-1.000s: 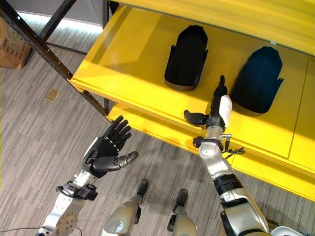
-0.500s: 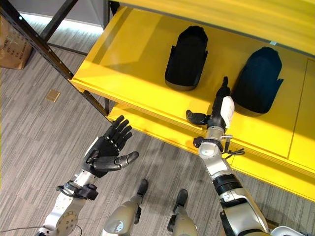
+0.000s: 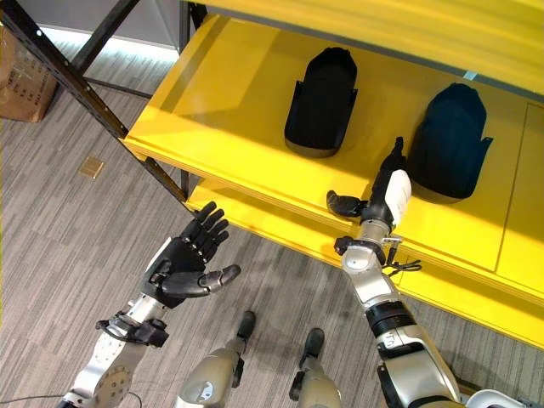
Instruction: Move parts from the plastic box to the shelf.
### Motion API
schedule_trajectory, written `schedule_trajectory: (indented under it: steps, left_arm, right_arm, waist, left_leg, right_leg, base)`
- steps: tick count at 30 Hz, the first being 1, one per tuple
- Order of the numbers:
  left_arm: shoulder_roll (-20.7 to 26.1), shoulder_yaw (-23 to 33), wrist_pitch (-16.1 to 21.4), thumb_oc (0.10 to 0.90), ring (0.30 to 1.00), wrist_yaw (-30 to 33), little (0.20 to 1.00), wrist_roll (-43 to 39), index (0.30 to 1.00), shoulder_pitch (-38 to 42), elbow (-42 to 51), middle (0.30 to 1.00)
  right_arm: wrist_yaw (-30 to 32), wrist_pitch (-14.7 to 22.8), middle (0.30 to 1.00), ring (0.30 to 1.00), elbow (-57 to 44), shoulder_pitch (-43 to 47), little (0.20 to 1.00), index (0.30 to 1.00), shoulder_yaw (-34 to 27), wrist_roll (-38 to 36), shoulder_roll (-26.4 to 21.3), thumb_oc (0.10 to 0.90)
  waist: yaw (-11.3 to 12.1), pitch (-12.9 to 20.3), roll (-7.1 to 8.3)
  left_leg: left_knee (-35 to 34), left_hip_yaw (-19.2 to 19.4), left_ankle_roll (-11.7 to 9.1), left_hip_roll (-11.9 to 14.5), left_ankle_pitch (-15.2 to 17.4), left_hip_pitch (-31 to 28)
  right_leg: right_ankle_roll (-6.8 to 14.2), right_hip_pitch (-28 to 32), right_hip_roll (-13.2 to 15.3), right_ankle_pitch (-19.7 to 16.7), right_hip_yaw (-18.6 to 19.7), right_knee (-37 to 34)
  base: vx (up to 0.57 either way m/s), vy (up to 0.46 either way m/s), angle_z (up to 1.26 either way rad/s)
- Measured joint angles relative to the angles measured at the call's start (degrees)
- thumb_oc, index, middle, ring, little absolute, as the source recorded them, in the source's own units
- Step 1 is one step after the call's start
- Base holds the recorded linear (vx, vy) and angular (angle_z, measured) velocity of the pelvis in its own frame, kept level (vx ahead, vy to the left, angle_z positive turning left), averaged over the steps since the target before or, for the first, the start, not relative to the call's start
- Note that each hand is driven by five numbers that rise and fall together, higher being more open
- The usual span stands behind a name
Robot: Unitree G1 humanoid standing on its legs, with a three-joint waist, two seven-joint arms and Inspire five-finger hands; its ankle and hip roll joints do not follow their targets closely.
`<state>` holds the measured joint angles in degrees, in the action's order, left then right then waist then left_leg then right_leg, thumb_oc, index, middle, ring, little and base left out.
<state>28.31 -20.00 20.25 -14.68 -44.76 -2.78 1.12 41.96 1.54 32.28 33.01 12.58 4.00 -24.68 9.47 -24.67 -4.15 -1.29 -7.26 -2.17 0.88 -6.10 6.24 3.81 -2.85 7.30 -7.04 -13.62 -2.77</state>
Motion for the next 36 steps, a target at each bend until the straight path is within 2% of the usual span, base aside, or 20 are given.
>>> schedule_trajectory:
  steps: [8,14,18,20,21,23,26,31,33,34,36]
  left_arm:
    - [0.0,0.0,0.2,0.9,1.0,0.3,1.0,0.0,1.0,0.4,0.0,1.0]
    - [-0.1,0.0,0.2,0.9,1.0,0.1,1.0,-0.2,1.0,0.3,0.0,1.0]
    - [-0.7,0.9,0.1,0.9,1.0,-1.1,1.0,-2.1,1.0,-1.2,0.9,1.0]
    - [-1.3,2.7,0.6,0.9,1.0,-1.1,1.0,-2.0,1.0,-3.1,1.9,1.0]
    - [-1.3,2.7,0.6,0.9,1.0,-1.1,1.0,-2.0,1.0,-3.1,1.9,1.0]
    - [-2.6,5.0,0.6,0.9,1.0,-0.8,1.0,-1.3,1.0,-3.1,2.1,1.0]
    - [-2.8,6.9,0.5,0.9,1.0,-1.0,1.0,-0.5,1.0,-3.1,2.2,1.0]
    - [-2.8,7.3,0.5,0.9,1.0,-1.7,1.0,0.3,1.0,-5.1,2.3,1.0]
    - [-2.8,7.2,-0.2,0.9,1.0,-2.4,1.0,0.3,1.0,-5.7,2.4,1.0]
    - [-2.7,7.4,-1.7,0.9,1.0,-4.3,1.0,0.5,1.0,-6.1,2.4,1.0]
    - [-2.3,7.2,-3.4,0.9,1.0,-6.6,1.0,0.8,1.0,-6.8,2.6,1.0]
  right_arm:
    - [0.6,-1.7,1.0,1.0,0.8,0.0,1.0,1.0,-0.2,0.0,0.2,0.9]
    - [-1.1,-0.2,1.0,1.0,0.5,0.0,1.0,1.0,-0.1,-0.1,0.2,0.9]
    - [-6.6,3.8,1.0,1.0,-11.6,-5.3,1.0,1.0,1.3,0.3,0.2,0.9]
    - [-10.1,8.6,1.0,1.0,-18.8,-9.5,1.0,1.0,5.1,0.5,0.9,0.9]
    - [-10.1,8.7,1.0,1.0,-18.9,-9.5,1.0,1.0,5.2,0.5,0.9,0.9]
    - [-13.5,12.1,1.0,1.0,-25.1,-13.5,1.0,1.0,7.6,0.5,2.8,0.9]
    - [-17.5,14.9,1.0,1.0,-30.0,-16.8,1.0,1.0,9.8,0.3,3.3,0.9]
    - [-20.7,15.8,1.0,1.0,-36.9,-22.1,1.0,1.0,9.7,-4.4,3.8,0.9]
    - [-22.7,16.1,1.0,1.0,-39.5,-24.7,1.0,1.0,9.0,-6.6,3.9,0.9]
    - [-24.6,16.1,1.0,1.0,-44.5,-29.6,1.0,1.0,8.6,-9.6,3.8,0.9]
    - [-26.7,16.2,1.0,1.0,-46.1,-32.8,1.0,1.0,8.6,-11.0,3.6,0.9]
  waist:
    - [0.0,0.0,0.03]
    - [-0.1,0.1,0.2]
    - [-0.7,0.4,0.77]
    - [-1.2,1.6,2.73]
    - [-1.3,1.6,2.74]
    - [-1.5,2.9,4.74]
    - [-1.6,4.1,5.38]
    - [-1.8,5.8,5.59]
    - [-2.7,6.3,5.73]
    - [-3.6,6.7,5.94]
    - [-6.0,7.9,6.5]
  left_leg:
    - [-0.2,0.0,0.2,0.0,0.2,-2.0]
    - [0.0,-0.1,0.4,0.0,0.5,-2.7]
    - [-0.1,0.0,0.6,0.0,1.3,-4.4]
    - [0.0,0.1,0.4,0.1,1.4,-4.6]
    - [0.0,0.1,0.4,0.1,1.5,-4.6]
    - [0.0,0.2,0.8,0.1,2.2,-4.9]
    - [0.0,0.3,0.8,-0.2,2.2,-5.3]
    - [0.0,0.8,1.5,-0.5,2.8,-5.6]
    - [0.4,0.9,1.6,-0.7,2.9,-6.0]
    - [0.5,2.1,1.8,-0.7,3.4,-6.4]
    - [0.9,3.9,2.2,-0.9,3.8,-6.2]
  right_leg:
    - [0.1,1.9,0.0,0.4,0.0,0.3]
    - [0.1,2.6,0.1,0.5,0.0,0.4]
    - [0.2,4.4,0.0,0.9,0.0,0.3]
    - [0.2,4.9,0.0,1.3,0.1,0.3]
    - [0.2,4.9,0.0,1.3,0.1,0.3]
    - [0.2,5.0,0.0,1.7,0.3,0.4]
    - [0.3,5.3,0.4,2.1,0.7,1.0]
    - [0.5,5.1,0.8,2.4,1.9,1.4]
    - [0.6,5.1,0.9,2.4,2.1,1.6]
    - [0.5,4.5,1.2,2.9,3.3,2.5]
    - [0.5,3.2,1.5,3.4,5.0,3.6]
  base:
    - [0.03,0.004,0.01]
    - [0.05,0.018,0.01]
    - [0.07,0.042,-0.01]
    - [0.07,0.037,-0.01]
    - [0.07,0.037,0.0]
    - [0.03,0.041,-0.03]
    - [0.0,0.083,0.0]
    - [0.0,0.099,-0.03]
    - [0.02,0.209,-0.12]
    - [0.03,0.226,-0.31]
    - [0.03,0.175,-0.44]
